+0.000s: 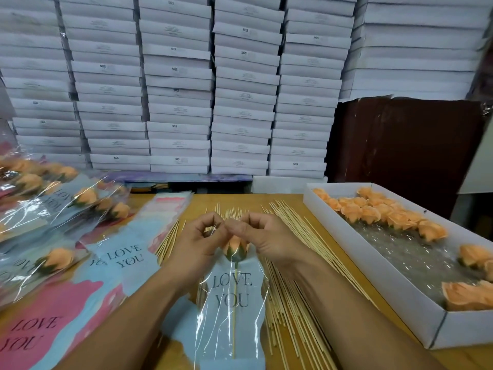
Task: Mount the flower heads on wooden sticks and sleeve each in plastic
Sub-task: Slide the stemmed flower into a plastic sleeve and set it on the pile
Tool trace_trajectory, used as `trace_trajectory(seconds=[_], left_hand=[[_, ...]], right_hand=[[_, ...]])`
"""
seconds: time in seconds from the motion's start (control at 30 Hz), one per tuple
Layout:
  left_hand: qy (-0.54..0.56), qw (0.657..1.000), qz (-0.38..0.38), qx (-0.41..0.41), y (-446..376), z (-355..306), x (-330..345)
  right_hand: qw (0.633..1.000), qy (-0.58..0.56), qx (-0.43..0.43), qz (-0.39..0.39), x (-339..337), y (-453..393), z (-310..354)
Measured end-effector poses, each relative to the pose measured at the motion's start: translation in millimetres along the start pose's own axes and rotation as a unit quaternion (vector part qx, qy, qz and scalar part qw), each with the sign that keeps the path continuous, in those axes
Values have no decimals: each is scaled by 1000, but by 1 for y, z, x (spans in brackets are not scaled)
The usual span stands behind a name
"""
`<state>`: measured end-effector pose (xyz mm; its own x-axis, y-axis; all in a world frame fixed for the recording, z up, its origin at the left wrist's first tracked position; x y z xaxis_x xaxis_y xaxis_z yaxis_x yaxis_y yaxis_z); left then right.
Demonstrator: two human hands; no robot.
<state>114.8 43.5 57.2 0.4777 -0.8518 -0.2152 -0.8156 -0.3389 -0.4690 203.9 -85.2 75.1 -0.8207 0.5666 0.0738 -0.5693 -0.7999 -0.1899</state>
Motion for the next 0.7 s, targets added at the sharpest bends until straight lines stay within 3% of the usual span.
trace_trajectory(seconds=[0.3,0.47,0.53,0.63,0.7], left_hand=[[15,999,-3,-30,0,0,5],[16,998,16,-67,1,-4,7],[61,994,29,-87,2,-5,8],[155,973,52,-165,4,-8,7],[154,966,92,-186,6,-9,6]], right_hand=[[998,7,58,12,-7,3,5],[996,22,68,59,-10,4,5],[995,31,68,65,-11,3,4],[998,35,44,16,-13,2,7],[998,21,11,-52,-20,-1,7]])
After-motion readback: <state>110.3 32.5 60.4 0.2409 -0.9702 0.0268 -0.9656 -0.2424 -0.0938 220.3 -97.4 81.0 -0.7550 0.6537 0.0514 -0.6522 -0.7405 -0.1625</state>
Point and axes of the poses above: each hand's wrist, its own y-axis away from the middle knuckle, its own x-axis out of the palm, z = x × y, the point moved 2 cm from there along -y, towards the middle knuckle, and after that the axes turned 12 degrees about -y, right-handed, at the moved point
